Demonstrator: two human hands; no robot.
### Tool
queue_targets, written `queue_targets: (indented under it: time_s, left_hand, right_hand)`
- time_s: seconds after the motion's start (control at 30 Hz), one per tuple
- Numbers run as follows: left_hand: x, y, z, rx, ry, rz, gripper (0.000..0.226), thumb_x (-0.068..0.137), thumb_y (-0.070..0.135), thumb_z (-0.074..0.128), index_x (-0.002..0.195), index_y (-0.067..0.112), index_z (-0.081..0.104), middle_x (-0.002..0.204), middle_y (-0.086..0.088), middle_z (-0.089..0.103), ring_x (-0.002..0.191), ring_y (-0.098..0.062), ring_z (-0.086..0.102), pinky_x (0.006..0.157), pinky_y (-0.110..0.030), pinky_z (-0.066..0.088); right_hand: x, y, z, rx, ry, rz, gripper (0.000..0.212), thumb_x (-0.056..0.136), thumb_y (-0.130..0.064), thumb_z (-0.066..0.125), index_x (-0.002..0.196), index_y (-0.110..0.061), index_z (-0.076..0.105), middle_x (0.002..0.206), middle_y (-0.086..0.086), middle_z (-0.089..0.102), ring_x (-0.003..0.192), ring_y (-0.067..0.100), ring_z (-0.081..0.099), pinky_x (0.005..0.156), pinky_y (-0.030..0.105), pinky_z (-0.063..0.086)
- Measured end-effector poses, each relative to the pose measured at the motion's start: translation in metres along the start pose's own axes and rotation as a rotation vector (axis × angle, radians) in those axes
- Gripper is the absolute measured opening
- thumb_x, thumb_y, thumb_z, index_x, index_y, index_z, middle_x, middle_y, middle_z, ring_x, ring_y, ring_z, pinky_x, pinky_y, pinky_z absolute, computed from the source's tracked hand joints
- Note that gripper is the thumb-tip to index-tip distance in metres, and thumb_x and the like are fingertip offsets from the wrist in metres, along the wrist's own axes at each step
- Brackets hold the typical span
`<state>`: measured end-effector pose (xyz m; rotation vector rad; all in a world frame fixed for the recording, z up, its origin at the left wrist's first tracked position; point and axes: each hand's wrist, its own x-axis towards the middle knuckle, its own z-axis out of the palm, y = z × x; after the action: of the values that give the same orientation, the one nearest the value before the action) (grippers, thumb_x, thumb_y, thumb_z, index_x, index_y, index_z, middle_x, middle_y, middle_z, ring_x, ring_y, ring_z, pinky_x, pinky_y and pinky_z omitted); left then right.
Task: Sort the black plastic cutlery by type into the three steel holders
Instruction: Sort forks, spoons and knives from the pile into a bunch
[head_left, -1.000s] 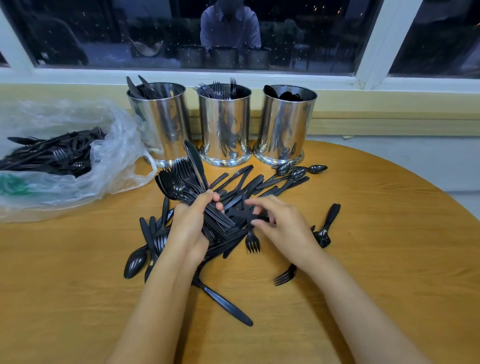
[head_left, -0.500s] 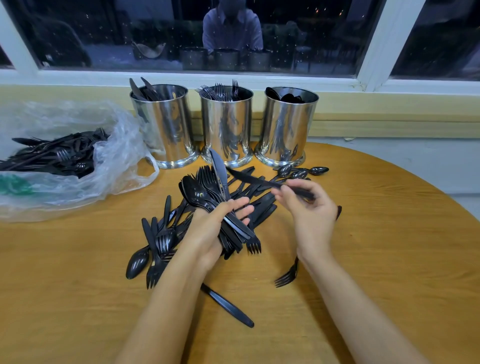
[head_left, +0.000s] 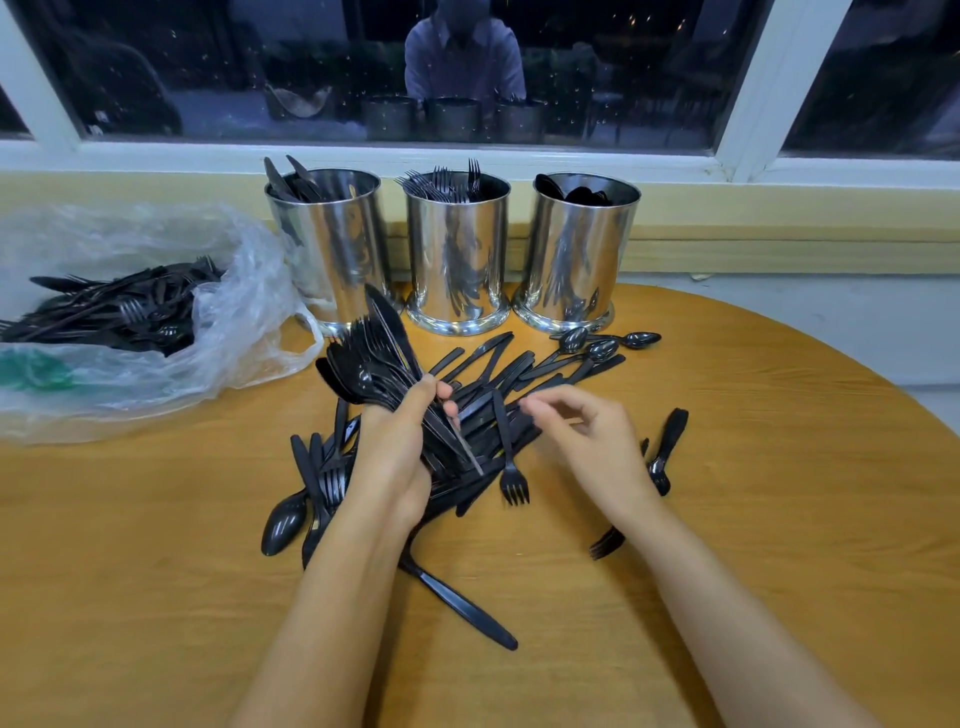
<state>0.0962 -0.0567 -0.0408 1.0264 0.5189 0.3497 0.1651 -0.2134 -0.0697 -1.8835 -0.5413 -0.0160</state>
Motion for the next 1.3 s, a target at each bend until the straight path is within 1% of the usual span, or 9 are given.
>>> queue_targets:
  time_s: [0.1, 0.17, 0.27, 0.47, 0.6, 0.83, 1.0, 1.2, 1.3]
  left_hand:
    - [0.005, 0.005, -0.006, 0.043, -0.029, 0.018, 0.026, 0.101, 0.017, 0.052, 0.076, 0.01, 0.056, 0.061, 0.0, 0.054, 0.056, -0.013, 0.05, 0.06, -0.026, 0.048]
    - [0.008, 0.008, -0.009, 0.05, -0.047, 0.01, 0.019, 0.101, 0.016, 0.052, 0.083, 0.009, 0.055, 0.066, 0.0, 0.054, 0.057, -0.012, 0.05, 0.058, -0.025, 0.049]
    - [0.011, 0.015, -0.014, 0.052, -0.044, -0.013, 0.021, 0.1, 0.014, 0.054, 0.079, 0.01, 0.057, 0.067, 0.001, 0.056, 0.057, -0.011, 0.053, 0.064, -0.027, 0.049]
    - [0.021, 0.028, -0.037, 0.171, 0.016, -0.015, 0.021, 0.099, 0.015, 0.056, 0.078, 0.013, 0.06, 0.063, 0.0, 0.06, 0.065, -0.017, 0.054, 0.077, -0.036, 0.046]
    - [0.03, 0.031, -0.056, 0.17, 0.061, -0.004, 0.018, 0.099, 0.013, 0.055, 0.082, 0.013, 0.06, 0.065, 0.0, 0.06, 0.065, -0.017, 0.054, 0.074, -0.034, 0.047]
    - [0.034, 0.032, -0.064, 0.066, 0.043, -0.006, 0.012, 0.099, 0.01, 0.055, 0.087, 0.013, 0.058, 0.069, 0.001, 0.059, 0.062, -0.013, 0.053, 0.066, -0.029, 0.047]
    - [0.035, 0.03, -0.069, 0.047, 0.057, -0.011, 0.012, 0.098, 0.012, 0.057, 0.086, 0.014, 0.06, 0.064, 0.001, 0.061, 0.063, -0.014, 0.054, 0.069, -0.031, 0.047]
    - [0.035, 0.03, -0.068, 0.017, 0.031, -0.015, 0.007, 0.098, 0.013, 0.057, 0.095, 0.014, 0.062, 0.063, 0.003, 0.062, 0.063, -0.014, 0.056, 0.068, -0.03, 0.048]
    - [0.035, 0.028, -0.067, -0.014, -0.004, -0.021, 0.013, 0.098, 0.012, 0.055, 0.109, 0.015, 0.061, 0.065, 0.004, 0.062, 0.06, -0.011, 0.057, 0.069, -0.029, 0.05]
  right_hand:
    - [0.002, 0.007, -0.009, -0.189, -0.049, -0.037, 0.019, 0.096, -0.023, 0.056, 0.11, -0.029, 0.068, 0.106, -0.022, 0.064, 0.099, -0.008, 0.054, 0.08, 0.01, 0.042]
    - [0.0, 0.006, -0.008, -0.316, -0.191, -0.121, 0.026, 0.098, -0.025, 0.051, 0.119, -0.033, 0.064, 0.116, -0.025, 0.059, 0.11, -0.009, 0.045, 0.091, 0.011, 0.036]
    - [-0.002, 0.004, -0.005, -0.509, -0.344, -0.202, 0.03, 0.099, -0.031, 0.048, 0.127, -0.035, 0.059, 0.123, -0.026, 0.055, 0.117, -0.005, 0.037, 0.093, 0.012, 0.032]
    - [0.005, 0.009, -0.022, -0.736, -0.282, -0.202, 0.027, 0.095, -0.039, 0.054, 0.117, -0.032, 0.067, 0.108, -0.021, 0.065, 0.108, 0.002, 0.041, 0.086, 0.024, 0.044]
    - [0.023, 0.003, -0.009, -0.685, -0.202, -0.215, 0.023, 0.093, -0.033, 0.059, 0.115, -0.03, 0.067, 0.102, -0.019, 0.062, 0.1, 0.002, 0.041, 0.082, 0.026, 0.044]
    - [0.055, 0.001, 0.033, -0.751, -0.378, -0.314, 0.027, 0.094, -0.023, 0.06, 0.12, -0.029, 0.066, 0.116, -0.016, 0.063, 0.095, 0.005, 0.034, 0.079, 0.03, 0.043]
    - [0.058, -0.004, 0.032, -0.875, -0.402, -0.414, 0.021, 0.095, -0.026, 0.057, 0.111, -0.026, 0.07, 0.106, -0.012, 0.063, 0.092, 0.012, 0.038, 0.073, 0.025, 0.036]
    - [0.049, -0.006, 0.027, -0.703, -0.138, -0.359, 0.014, 0.093, -0.03, 0.059, 0.104, -0.025, 0.067, 0.099, -0.009, 0.062, 0.098, 0.01, 0.05, 0.083, 0.031, 0.046]
    - [0.047, -0.018, 0.034, -0.497, -0.07, -0.27, 0.018, 0.1, -0.022, 0.049, 0.112, -0.023, 0.061, 0.093, -0.009, 0.061, 0.086, 0.0, 0.056, 0.078, 0.02, 0.048]
